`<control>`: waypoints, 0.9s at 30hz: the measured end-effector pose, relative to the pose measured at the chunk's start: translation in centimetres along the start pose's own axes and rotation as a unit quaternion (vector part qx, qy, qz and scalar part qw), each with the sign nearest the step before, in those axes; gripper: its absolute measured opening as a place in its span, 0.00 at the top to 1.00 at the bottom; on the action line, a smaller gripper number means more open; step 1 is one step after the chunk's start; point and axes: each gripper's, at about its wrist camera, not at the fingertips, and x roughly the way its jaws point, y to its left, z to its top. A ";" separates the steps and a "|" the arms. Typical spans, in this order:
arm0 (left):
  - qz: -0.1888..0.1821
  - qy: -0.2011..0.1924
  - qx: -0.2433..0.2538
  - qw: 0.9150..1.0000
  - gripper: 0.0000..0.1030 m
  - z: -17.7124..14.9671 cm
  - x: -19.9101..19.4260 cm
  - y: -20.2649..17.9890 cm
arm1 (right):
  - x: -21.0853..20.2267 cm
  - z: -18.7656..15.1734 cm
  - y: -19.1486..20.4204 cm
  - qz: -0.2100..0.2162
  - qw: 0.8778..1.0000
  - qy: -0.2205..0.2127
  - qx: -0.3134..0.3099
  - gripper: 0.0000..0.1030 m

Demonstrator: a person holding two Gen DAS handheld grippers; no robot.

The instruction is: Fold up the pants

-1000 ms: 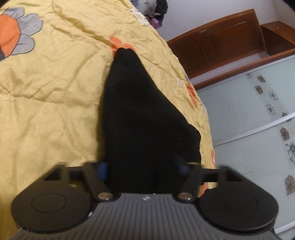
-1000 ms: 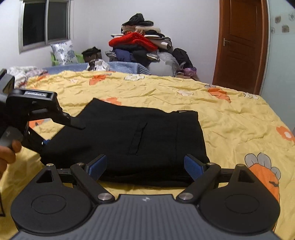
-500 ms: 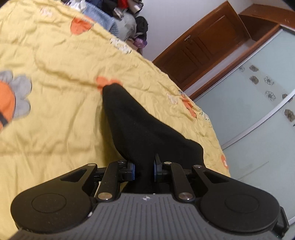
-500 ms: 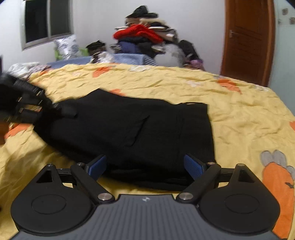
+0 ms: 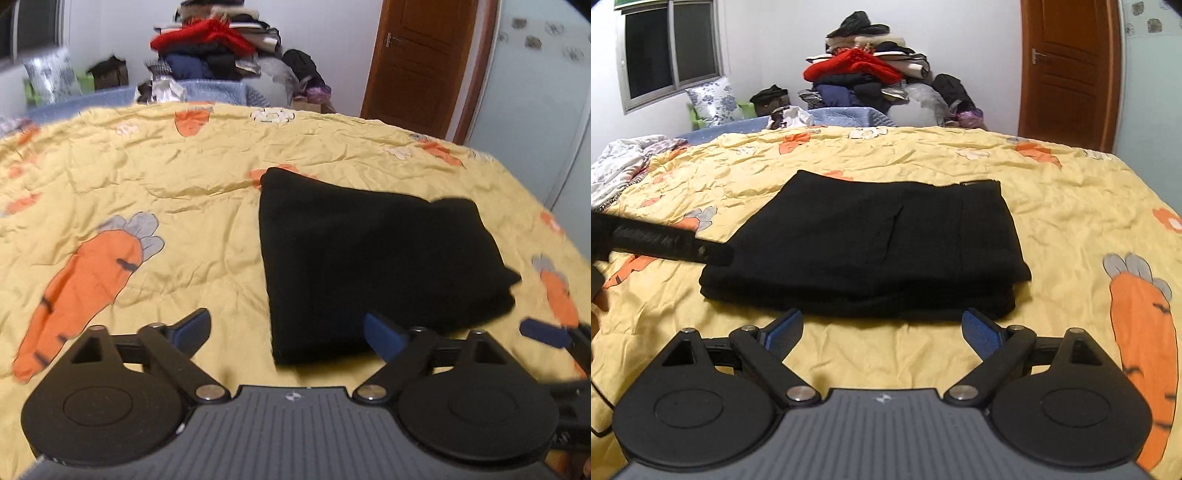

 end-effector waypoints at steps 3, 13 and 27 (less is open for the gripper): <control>-0.006 0.002 -0.019 1.000 0.07 -1.5 -0.5 -0.9 | -0.3 -0.7 0.0 0.001 1.000 -0.002 0.020 0.09; 0.038 0.008 -0.009 0.999 0.07 -4.2 1.3 -2.2 | -0.8 -3.5 -0.4 -0.032 0.998 -0.022 0.042 0.09; 0.046 -0.015 0.006 0.999 0.00 -6.0 2.1 -2.3 | -0.5 -4.5 -0.1 -0.044 0.998 -0.009 0.045 0.08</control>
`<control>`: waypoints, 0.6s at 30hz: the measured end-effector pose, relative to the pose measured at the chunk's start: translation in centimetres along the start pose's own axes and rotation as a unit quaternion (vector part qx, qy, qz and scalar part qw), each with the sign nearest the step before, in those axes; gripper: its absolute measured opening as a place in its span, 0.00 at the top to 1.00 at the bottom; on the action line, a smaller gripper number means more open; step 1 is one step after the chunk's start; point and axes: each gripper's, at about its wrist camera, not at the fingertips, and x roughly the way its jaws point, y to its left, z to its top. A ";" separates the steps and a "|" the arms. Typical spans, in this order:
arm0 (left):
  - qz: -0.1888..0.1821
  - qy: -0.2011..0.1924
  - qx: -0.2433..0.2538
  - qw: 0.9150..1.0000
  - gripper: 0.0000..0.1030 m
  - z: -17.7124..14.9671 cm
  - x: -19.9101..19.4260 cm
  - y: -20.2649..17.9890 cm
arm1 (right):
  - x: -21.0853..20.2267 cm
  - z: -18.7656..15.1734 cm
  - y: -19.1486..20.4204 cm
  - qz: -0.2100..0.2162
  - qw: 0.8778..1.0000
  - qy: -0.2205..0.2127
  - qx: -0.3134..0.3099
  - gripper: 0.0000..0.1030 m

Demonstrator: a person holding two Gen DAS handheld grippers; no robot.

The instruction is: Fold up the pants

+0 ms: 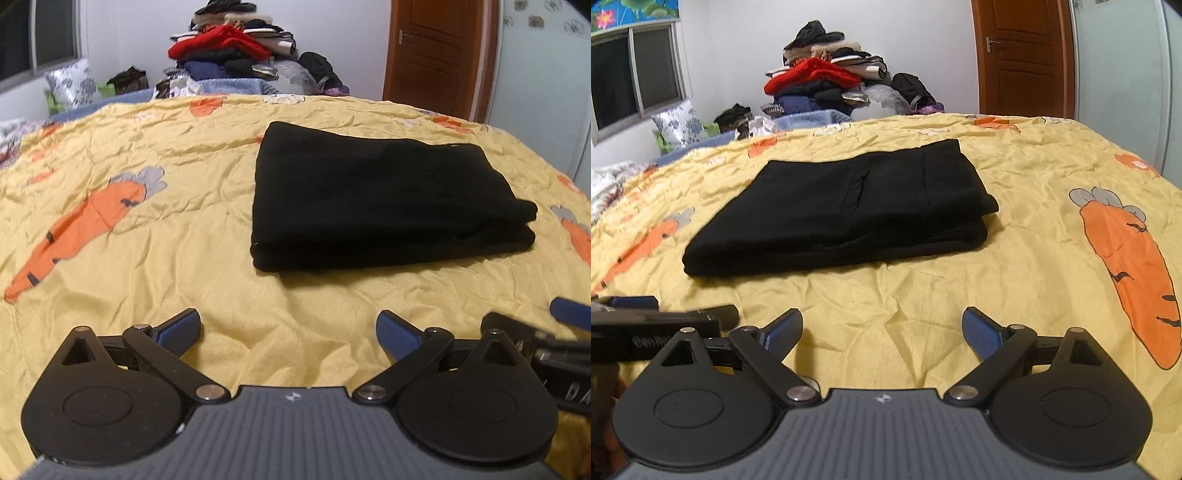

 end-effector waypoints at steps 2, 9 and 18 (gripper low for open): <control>0.001 -0.002 0.002 1.000 0.00 0.0 0.0 0.0 | 0.0 0.0 0.2 0.001 1.000 0.002 -0.005 0.06; 0.003 -0.004 0.004 1.000 0.00 -0.1 0.0 -0.1 | 0.1 0.0 0.3 -0.002 1.000 0.004 -0.009 0.05; -0.002 -0.004 0.009 1.000 0.00 -0.2 0.0 -0.1 | -0.1 0.0 -0.4 -0.003 1.000 0.008 -0.011 0.05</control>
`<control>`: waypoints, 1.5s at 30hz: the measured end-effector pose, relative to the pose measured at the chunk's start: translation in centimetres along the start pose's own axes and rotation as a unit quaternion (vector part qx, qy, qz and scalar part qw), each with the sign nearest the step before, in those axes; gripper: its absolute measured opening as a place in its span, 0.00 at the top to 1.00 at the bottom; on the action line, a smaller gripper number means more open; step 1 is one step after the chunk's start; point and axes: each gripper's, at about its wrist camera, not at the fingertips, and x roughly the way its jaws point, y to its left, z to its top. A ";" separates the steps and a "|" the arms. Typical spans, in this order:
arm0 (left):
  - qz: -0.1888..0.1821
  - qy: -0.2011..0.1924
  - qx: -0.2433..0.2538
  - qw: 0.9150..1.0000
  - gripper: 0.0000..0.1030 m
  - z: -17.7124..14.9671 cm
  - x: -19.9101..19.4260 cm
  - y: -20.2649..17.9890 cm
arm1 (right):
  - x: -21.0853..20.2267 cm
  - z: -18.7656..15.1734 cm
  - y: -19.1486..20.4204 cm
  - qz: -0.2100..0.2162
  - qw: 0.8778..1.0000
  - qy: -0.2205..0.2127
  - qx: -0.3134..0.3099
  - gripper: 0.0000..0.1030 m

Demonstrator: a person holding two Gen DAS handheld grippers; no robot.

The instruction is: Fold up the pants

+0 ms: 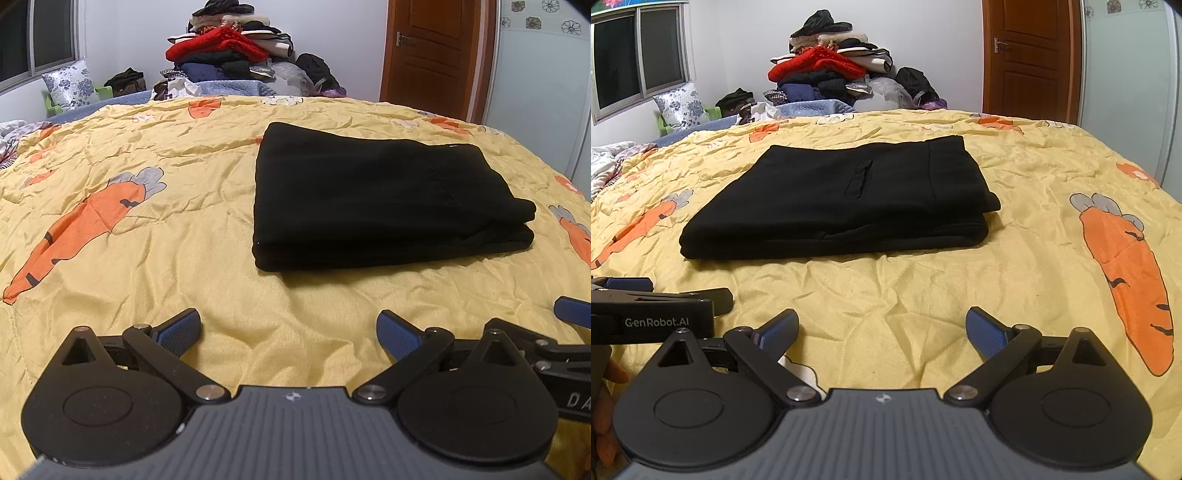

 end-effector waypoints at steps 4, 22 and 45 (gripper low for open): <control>-0.001 -0.001 0.001 1.000 0.00 0.0 0.0 0.0 | 0.0 0.1 -0.6 0.004 1.000 0.000 0.011 0.05; -0.001 -0.001 0.001 1.000 0.00 0.0 -0.1 0.1 | 0.5 -0.2 0.8 -0.016 0.999 0.012 -0.031 0.01; -0.001 -0.001 0.000 1.000 0.00 -0.1 0.0 0.0 | 0.5 -0.2 0.8 -0.017 0.999 0.013 -0.032 0.00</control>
